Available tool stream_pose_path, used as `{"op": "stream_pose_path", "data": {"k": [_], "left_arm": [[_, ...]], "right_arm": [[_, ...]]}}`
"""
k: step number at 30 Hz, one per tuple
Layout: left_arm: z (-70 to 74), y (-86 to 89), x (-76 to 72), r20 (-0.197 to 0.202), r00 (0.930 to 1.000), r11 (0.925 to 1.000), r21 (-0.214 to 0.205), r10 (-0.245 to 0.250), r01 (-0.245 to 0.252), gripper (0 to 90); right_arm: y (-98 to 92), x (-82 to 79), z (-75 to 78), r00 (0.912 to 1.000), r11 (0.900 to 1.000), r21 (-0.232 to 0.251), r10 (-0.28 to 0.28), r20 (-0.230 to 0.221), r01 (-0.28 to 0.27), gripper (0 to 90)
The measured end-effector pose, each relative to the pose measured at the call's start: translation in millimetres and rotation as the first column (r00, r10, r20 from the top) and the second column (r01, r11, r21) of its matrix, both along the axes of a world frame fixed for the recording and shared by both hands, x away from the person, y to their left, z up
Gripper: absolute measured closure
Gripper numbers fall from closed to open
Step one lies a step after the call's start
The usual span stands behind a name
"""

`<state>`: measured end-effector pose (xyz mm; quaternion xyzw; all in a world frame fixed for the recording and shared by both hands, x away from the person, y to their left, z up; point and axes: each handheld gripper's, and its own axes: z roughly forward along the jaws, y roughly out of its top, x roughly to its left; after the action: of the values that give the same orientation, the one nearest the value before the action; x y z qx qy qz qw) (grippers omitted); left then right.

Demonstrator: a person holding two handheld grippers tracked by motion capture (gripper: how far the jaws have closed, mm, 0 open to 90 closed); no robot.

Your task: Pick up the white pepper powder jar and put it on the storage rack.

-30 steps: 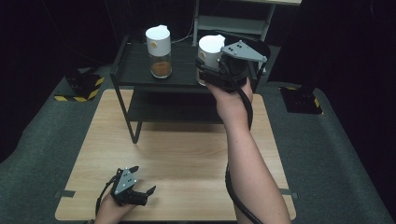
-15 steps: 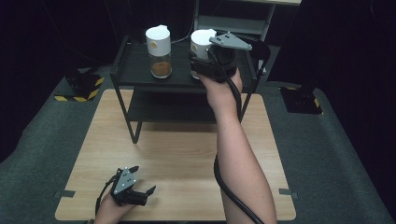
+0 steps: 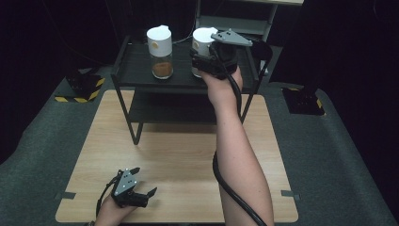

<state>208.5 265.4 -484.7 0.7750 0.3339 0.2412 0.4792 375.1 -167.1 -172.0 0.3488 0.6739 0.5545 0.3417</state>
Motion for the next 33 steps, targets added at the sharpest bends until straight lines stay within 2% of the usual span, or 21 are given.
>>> {"op": "stream_pose_path", "data": {"k": [12, 23, 27, 29, 33], "left_arm": [[0.0, -0.3, 0.1, 0.001, 1.0, 1.0, 0.002, -0.002, 0.002, 0.6], [0.6, -0.1, 1.5, -0.004, 1.0, 1.0, 0.004, -0.009, 0.009, 0.7], [0.8, -1.5, 1.1, -0.006, 1.0, 1.0, 0.004, 0.005, -0.005, 0.6], [1.2, -3.6, 0.4, -0.008, 0.9998, 0.9998, 0.007, 0.019, -0.019, 0.4], [1.0, -4.5, 0.2, -0.004, 0.9999, 0.9999, 0.01, 0.014, -0.014, 0.5]], "right_arm": [[-4.7, 6.8, -6.4, 0.9999, 0.9991, 0.041, 0.012, -0.002, -0.012, 30.0], [-4.1, 7.9, -6.5, 0.9999, 0.9991, 0.04, 0.011, -0.001, -0.011, 29.9], [-3.5, 7.2, -5.9, 1.0, 0.9992, 0.04, 0.007, 0.0, -0.007, 29.5], [-4.5, 6.7, -6.3, 1.0, 0.9987, 0.05, 0.007, 0.0, -0.007, 28.3], [-6.5, 6.6, -6.1, 1.0, 0.9984, 0.057, 0.005, -0.008, -0.005, 25.0]]}}
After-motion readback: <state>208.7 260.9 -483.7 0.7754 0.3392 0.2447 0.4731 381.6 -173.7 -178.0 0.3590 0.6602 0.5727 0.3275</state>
